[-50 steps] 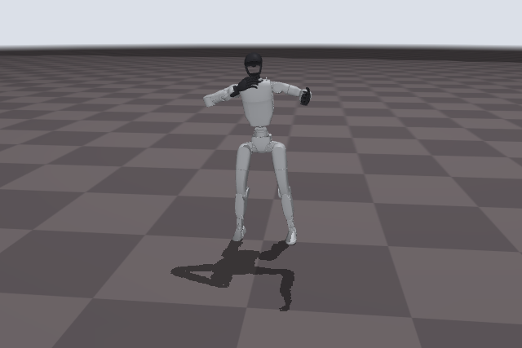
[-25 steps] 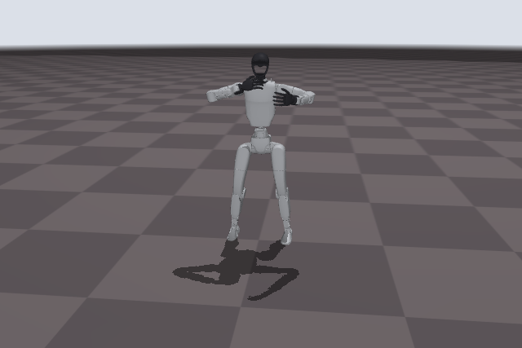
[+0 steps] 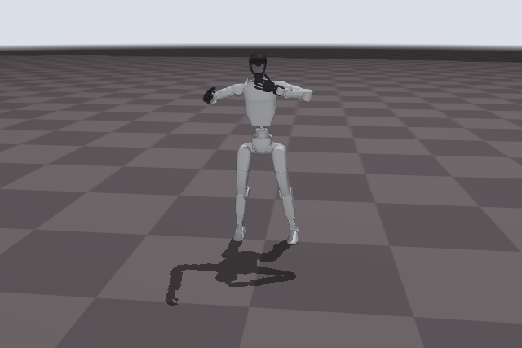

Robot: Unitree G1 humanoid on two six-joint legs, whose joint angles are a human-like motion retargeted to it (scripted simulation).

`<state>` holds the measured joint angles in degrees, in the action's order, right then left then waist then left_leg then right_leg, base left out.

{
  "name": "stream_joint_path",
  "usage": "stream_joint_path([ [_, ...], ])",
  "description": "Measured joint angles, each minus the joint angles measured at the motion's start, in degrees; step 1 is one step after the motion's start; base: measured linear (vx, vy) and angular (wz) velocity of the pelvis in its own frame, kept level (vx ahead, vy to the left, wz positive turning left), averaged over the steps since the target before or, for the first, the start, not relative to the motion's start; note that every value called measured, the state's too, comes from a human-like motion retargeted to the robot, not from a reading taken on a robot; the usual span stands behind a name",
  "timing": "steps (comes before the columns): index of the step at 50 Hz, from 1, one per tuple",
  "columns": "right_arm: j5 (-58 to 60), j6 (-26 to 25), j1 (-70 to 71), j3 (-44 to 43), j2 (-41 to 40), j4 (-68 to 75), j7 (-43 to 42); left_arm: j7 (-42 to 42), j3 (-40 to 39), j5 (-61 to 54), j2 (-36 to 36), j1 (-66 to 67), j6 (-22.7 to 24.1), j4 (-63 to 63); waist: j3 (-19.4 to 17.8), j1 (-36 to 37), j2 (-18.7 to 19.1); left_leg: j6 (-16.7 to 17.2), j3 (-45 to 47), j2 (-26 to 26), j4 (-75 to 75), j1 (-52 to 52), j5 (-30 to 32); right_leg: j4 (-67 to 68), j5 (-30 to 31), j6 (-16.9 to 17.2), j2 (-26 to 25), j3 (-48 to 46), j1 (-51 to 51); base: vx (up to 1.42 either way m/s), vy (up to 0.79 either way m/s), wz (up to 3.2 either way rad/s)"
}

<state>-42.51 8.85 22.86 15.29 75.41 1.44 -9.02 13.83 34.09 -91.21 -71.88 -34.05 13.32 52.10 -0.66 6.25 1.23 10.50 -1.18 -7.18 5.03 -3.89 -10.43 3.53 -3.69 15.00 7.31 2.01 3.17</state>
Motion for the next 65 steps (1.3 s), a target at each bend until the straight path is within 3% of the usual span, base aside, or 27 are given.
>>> stream_joint_path([
  [2,5.6,-1.4,2.2,0.8,2.1,-6.4,6.8,4.3,0.7,2.5,-1.0,-1.1,-2.3,0.9,0.1,-0.3,0.4,0.0,0.0,0.0,0.1,0.1,0.0,0.0,-0.1,0.0,0.0,0.1,-0.1,0.0,0.0,0.0],
  [5,-11.3,3.0,4.0,3.2,0.8,-22.0,9.5,0.9,-1.2,6.1,-4.4,2.0,-0.5,-6.6,0.0,-1.0,1.1,0.3,-0.4,0.1,0.4,0.1,-0.1,0.0,-0.3,0.0,0.1,-0.1,0.2,0.0,0.0,0.0],
  [8,-20.7,5.4,8.6,8.9,0.9,-37.8,12.4,-5.6,-4.4,11.3,-6.3,6.8,-0.1,-24.2,-0.1,-2.3,1.9,0.1,-1.1,0.5,0.8,0.4,-0.2,0.3,-0.8,0.0,0.5,-0.7,0.5,0.01,0.0,0.12],
  [12,-14.7,7.5,16.4,14.8,-0.2,-53.5,11.5,-15.4,-7.9,19.2,-4.0,9.9,-4.3,-53.6,-0.2,-4.6,3.0,-0.6,-1.9,1.2,1.3,0.7,-0.1,0.7,-1.6,0.0,1.2,-1.5,0.8,0.0,0.0,0.09],
  [17,-1.2,8.3,19.2,12.6,2.7,-51.2,2.0,-26.3,-18.2,13.4,2.2,12.6,-8.2,-84.5,-0.3,-7.9,4.4,-1.1,-2.1,1.4,1.3,0.7,0.3,1.0,-2.2,-0.4,1.5,-2.0,0.8,0.0,0.0,0.0],
  [20,3.9,8.0,16.3,9.5,6.4,-38.3,-5.4,-32.1,-24.7,9.3,3.6,13.8,-6.0,-89.9,-0.5,-8.7,4.7,-0.9,-1.6,1.2,1.1,0.4,0.4,0.8,-2.0,-0.5,1.4,-1.7,0.8,0.0,0.0,0.0],
  [25,7.9,1.3,9.7,3.7,4.5,-7.9,-15.2,-32.9,-24.3,7.3,2.3,14.6,0.5,-71.7,-1.9,-5.5,4.3,0.3,-1.4,-1.9,1.8,0.0,-1.2,0.4,-0.5,0.0,-2.5,-0.2,0.7,0.0,-0.12,-0.26],
  [30,-20.5,1.6,4.8,-4.3,-4.2,18.8,-21.4,-19.5,-13.3,-1.6,-1.7,9.1,2.7,-38.2,-1.4,-1.4,1.7,1.1,-0.9,-2.7,1.2,-0.5,-1.4,0.5,-0.1,0.0,-3.3,0.0,0.7,0.0,0.0,0.0],
  [33,-30.6,2.8,4.8,-6.5,-7.2,25.6,-20.9,-9.0,-4.8,-5.4,-1.0,3.7,1.6,-18.2,-1.1,-0.3,0.8,1.7,-0.8,-3.1,1.2,-0.5,-1.8,0.5,0.1,0.0,-3.8,0.1,0.6,0.0,0.0,0.0],
  [37,-28.2,1.9,4.3,-4.9,-6.6,21.7,-13.7,1.2,3.0,1.6,-0.5,-2.3,-2.1,-4.3,-0.7,0.5,0.4,2.3,-0.6,-3.5,1.7,-0.4,-2.4,0.7,0.1,0.0,-4.2,0.4,0.4,0.0,0.0,0.0],
  [41,-16.4,3.5,4.0,-1.1,-2.7,3.2,-11.1,-7.1,1.5,23.8,-4.8,-1.2,1.3,-15.5,-0.9,0.5,0.2,1.9,-0.3,-3.1,2.3,-0.6,-2.7,1.1,-0.2,0.0,-3.8,0.7,0.5,0.0,0.0,0.0],
  [45,-3.6,4.6,12.5,8.1,1.8,-22.6,-6.0,-13.0,-1.9,32.3,-5.8,4.0,-1.0,-40.8,-1.1,0.2,0.6,1.3,0.2,-2.4,2.8,-1.0,-3.0,1.2,-0.5,0.0,-3.2,1.2,0.8,0.0,0.0,0.0],
  [48,-1.9,5.6,25.0,19.3,0.9,-41.2,-0.4,-18.1,-5.8,31.3,-2.2,7.1,-4.1,-61.0,-1.2,-0.7,0.9,0.5,0.5,-1.6,3.0,-1.2,-2.9,1.2,-0.6,0.0,-2.3,1.5,1.0,0.0,0.06,-0.07],
  [50,1.7,5.5,33.2,26.5,-1.7,-51.4,1.0,-23.4,-9.9,24.8,1.4,8.9,-5.8,-72.2,-1.3,-1.4,1.1,-0.2,0.6,-0.9,2.9,-1.3,-2.6,1.1,-0.7,0.0,-1.6,1.6,1.1,-0.01,0.06,-0.04],
  [53,12.0,3.3,39.4,30.8,-4.7,-58.4,0.7,-32.0,-17.4,16.6,5.5,10.4,-6.6,-81.7,-1.5,-2.4,1.6,-1.2,0.7,-0.3,2.5,-1.5,-2.2,0.9,-0.6,0.0,-0.9,1.8,1.1,0.0,0.02,-0.01],
  [58,25.7,-0.2,32.6,24.8,1.6,-46.5,-8.6,-33.3,-23.8,17.7,4.4,13.5,-5.0,-77.8,-1.9,-3.2,2.8,-0.7,0.9,-0.9,2.5,-1.8,-2.4,0.8,-0.5,0.0,-1.5,1.7,1.4,0.0,0.0,0.0],
  [62,24.1,-2.2,19.3,15.5,3.8,-25.6,-10.0,-27.5,-21.6,12.9,1.1,15.2,-2.4,-58.4,-1.8,-2.2,2.3,-0.1,1.1,-1.5,2.1,-1.9,-2.5,1.1,-0.3,0.0,-2.1,1.7,1.0,0.0,0.0,0.0],
  [65,14.7,-2.9,10.3,8.8,0.8,-10.1,-10.6,-19.7,-16.0,7.9,-1.7,12.5,0.8,-37.6,-1.7,-1.1,1.3,0.4,1.2,-1.9,1.9,-1.9,-2.6,1.1,-0.1,0.0,-2.6,1.7,0.8,0.0,0.0,0.0],
])
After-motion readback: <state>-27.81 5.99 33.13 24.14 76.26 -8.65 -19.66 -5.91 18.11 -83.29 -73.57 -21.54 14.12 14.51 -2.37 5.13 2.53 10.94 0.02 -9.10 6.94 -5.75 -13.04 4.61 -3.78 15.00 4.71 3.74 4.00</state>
